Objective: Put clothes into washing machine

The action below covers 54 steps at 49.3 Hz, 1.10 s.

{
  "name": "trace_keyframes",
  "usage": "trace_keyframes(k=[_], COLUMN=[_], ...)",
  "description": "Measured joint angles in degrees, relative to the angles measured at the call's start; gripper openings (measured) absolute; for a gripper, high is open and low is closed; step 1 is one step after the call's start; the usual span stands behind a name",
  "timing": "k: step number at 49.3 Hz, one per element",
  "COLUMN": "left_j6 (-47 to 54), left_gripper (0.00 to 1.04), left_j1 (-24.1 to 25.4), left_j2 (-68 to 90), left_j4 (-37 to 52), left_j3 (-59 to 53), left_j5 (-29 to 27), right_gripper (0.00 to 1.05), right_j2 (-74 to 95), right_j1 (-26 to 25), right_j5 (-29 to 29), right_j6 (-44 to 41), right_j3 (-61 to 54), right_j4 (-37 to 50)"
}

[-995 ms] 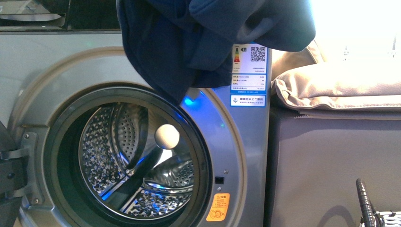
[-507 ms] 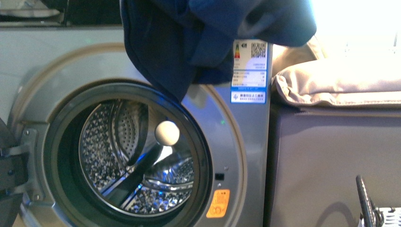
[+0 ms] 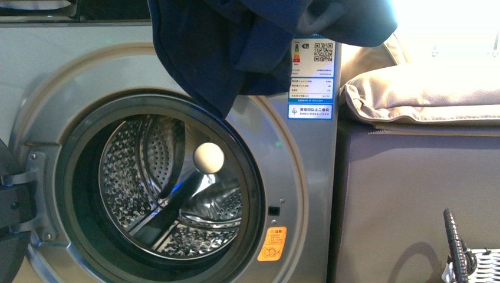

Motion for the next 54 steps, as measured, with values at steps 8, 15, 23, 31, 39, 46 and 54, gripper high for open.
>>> trace_keyframes(k=[8,15,23,31,39,46,54], left_j6=[2.19,2.99,6.40,8.90,12.35,16.70,21.75], left_gripper=[0.98,0.98,0.98,0.98,0.98,0.98,0.98], left_j1=[-2.67,-5.40,-10.03,-13.27,-15.85,-17.44,-19.28], left_j2=[2.84,3.76,3.72,3.82,3.82,4.02,6.73], left_j4=[-0.28,-0.28,-0.50,2.05,2.29,-1.79,-6.75], left_j3=[2.03,2.05,1.95,1.42,0.83,1.05,4.22], left_j5=[0.07,0.00,-3.78,-8.13,-10.58,-12.98,-20.55], right_gripper=[0.12,0.12,0.12,0.12,0.12,0.12,0.12], right_j2=[0.00,0.00,0.00,0.00,0.00,0.00,0.00], right_j1=[0.00,0.00,0.00,-0.04,-0.04,-0.04,-0.09], right_j5=[0.02,0.02,0.07,0.09,0.09,0.09,0.52], right_j6=[0.00,0.00,0.00,0.00,0.00,-0.02,-0.02], right_j3=[0.00,0.00,0.00,0.00,0.00,0.00,0.00], right_j4=[0.00,0.00,0.00,0.00,0.00,0.00,0.00])
